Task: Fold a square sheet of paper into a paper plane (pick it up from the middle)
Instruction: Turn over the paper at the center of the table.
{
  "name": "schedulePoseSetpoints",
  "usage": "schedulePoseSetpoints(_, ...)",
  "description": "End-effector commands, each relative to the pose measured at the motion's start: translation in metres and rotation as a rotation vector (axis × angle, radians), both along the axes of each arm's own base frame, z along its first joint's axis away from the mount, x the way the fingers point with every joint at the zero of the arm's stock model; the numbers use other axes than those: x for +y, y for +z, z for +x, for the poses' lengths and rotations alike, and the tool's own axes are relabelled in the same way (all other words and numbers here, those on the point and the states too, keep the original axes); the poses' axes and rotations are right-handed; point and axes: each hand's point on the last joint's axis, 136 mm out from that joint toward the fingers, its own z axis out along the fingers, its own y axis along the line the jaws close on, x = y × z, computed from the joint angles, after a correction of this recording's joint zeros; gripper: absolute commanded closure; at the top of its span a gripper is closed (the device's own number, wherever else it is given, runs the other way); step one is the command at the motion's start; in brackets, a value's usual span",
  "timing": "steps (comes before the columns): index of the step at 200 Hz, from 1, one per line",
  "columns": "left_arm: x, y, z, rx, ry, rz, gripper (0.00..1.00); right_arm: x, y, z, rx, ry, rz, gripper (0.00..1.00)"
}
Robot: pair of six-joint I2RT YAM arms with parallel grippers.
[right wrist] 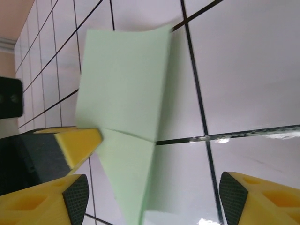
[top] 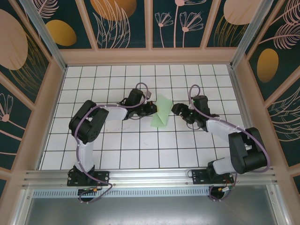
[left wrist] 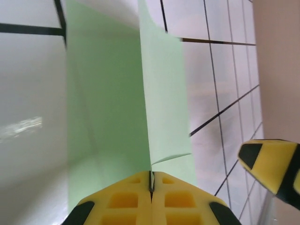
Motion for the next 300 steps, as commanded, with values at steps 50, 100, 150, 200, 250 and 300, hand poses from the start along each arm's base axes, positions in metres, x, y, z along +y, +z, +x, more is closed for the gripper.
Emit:
schedulePoseSetpoints(50, 0.098, 0.109, 0.014, -0.293, 0.252, 0.449, 1.00, -0.026, 0.021, 0.006, -0.081, -0.081, -0.127, 0.14)
schedulePoseSetpoints(100, 0.172, 0.117, 0.022, -0.337, 0.486, 0.896, 1.00, -0.034, 0.017, 0.009, -0.060, -0.117, -0.158, 0.14)
schedulePoseSetpoints(150, 0.191, 0.084, 0.029, -0.329, 0.518, 1.253, 1.00, -0.042, 0.009, 0.008, -0.026, -0.145, -0.179, 0.14)
schedulePoseSetpoints(200, 0.162, 0.036, 0.033, -0.316, 0.399, 1.370, 1.00, -0.066, 0.004, 0.004, -0.002, -0.220, -0.195, 0.14)
schedulePoseSetpoints(250, 0.121, -0.003, 0.028, -0.270, 0.314, 1.240, 1.00, -0.079, -0.005, 0.001, 0.029, -0.256, -0.200, 0.14)
schedulePoseSetpoints(300, 0.098, -0.034, 0.018, -0.195, 0.257, 1.091, 0.93, -0.082, -0.006, -0.001, 0.036, -0.258, -0.194, 0.14)
